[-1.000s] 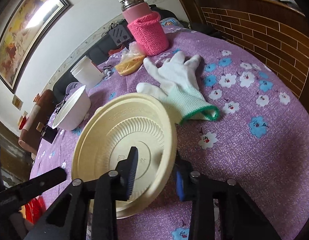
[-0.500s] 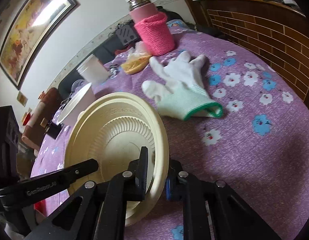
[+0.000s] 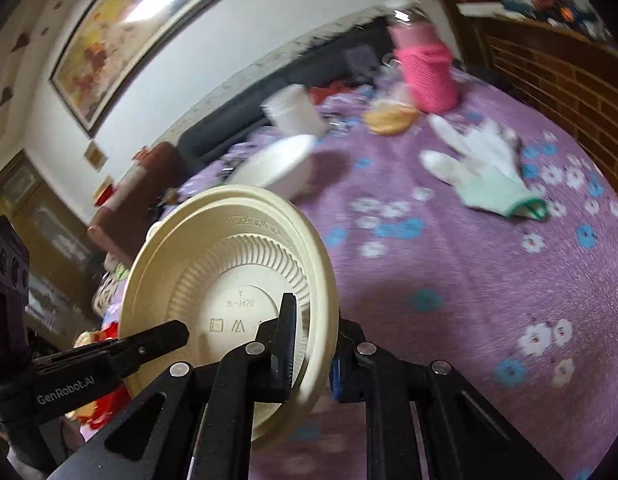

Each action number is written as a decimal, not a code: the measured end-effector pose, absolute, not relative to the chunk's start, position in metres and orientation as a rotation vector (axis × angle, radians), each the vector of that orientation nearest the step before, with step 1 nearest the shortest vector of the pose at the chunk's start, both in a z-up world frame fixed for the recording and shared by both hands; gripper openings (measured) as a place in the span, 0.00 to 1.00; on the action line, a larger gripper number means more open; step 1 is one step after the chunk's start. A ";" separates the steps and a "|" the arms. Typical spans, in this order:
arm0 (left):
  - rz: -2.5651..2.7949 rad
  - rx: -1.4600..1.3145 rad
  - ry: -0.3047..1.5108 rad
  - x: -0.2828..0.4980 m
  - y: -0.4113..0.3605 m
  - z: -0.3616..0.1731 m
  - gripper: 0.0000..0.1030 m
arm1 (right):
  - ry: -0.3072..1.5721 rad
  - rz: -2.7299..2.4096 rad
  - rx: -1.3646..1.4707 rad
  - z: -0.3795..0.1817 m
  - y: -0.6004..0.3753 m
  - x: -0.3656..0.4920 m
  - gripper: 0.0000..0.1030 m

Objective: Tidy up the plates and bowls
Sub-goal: 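Carry the cream bowl onto the red stack and open the right tool, then move the right tool away from the stack toward the white foam bowl, then grasp the rim of the white foam bowl with the right tool, then carry the white foam bowl onto the stack and release it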

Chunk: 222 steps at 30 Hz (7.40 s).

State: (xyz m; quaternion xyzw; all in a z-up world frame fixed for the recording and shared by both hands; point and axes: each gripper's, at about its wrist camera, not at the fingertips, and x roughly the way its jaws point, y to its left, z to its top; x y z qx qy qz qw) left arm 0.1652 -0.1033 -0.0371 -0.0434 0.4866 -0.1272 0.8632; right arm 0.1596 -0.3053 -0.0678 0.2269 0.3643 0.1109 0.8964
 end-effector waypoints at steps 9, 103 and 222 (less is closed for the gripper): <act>-0.137 -0.210 0.941 0.115 0.019 0.002 0.14 | 0.746 0.410 0.365 -0.022 -0.193 0.144 0.14; 0.045 0.159 0.610 0.043 -0.044 0.013 0.91 | 0.656 0.200 0.245 -0.037 -0.242 0.082 0.60; 0.238 -0.030 0.865 0.084 0.148 -0.011 0.30 | 0.867 0.566 0.070 -0.017 -0.007 0.131 0.18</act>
